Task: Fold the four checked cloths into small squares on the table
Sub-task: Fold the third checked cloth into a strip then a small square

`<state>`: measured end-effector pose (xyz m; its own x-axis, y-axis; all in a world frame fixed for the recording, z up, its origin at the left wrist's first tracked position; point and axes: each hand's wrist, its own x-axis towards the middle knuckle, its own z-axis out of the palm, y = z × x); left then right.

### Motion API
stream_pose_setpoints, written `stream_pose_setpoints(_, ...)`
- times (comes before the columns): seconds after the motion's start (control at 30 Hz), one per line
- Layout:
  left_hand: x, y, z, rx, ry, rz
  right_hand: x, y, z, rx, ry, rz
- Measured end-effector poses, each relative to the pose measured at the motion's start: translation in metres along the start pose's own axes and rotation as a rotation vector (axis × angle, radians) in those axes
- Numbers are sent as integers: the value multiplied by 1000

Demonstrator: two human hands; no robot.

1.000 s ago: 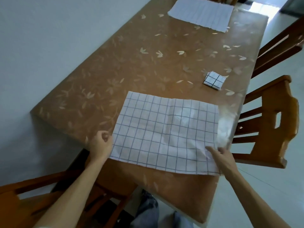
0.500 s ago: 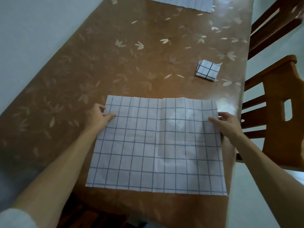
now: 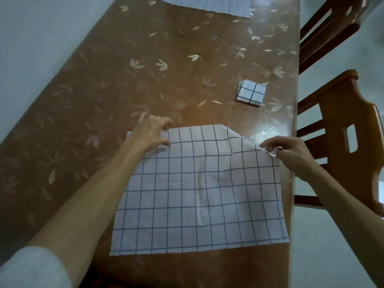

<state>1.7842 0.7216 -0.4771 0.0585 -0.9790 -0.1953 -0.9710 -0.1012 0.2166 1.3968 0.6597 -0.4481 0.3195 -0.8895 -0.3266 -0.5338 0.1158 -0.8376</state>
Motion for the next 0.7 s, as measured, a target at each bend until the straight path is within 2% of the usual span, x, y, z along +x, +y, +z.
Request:
stream_pose_setpoints(0.13,-12,8,-17,-20,79,77,-18,-4,-13,106,7,63)
stream_pose_setpoints(0.27,-31,11,-23,-43,126,120,-32,-5,-22,70,-61,88)
stream_pose_setpoints(0.33,-32,14,-24,-62,85,128,-40,-5,-26,50,-89,76)
stream_pose_setpoints(0.43,-28,23,-20,31,-26,215,-51,-7,-32,14,-103,51)
stream_pose_setpoints(0.47,-30,27,-18,46,-17,237,-55,-8,-34,1,-101,44)
stream_pose_setpoints(0.6,-55,39,-8,18,227,312,-77,-2,-34,-64,61,8)
stream_pose_setpoints(0.7,-89,48,-9,89,291,395,-99,3,-28,-19,164,-30)
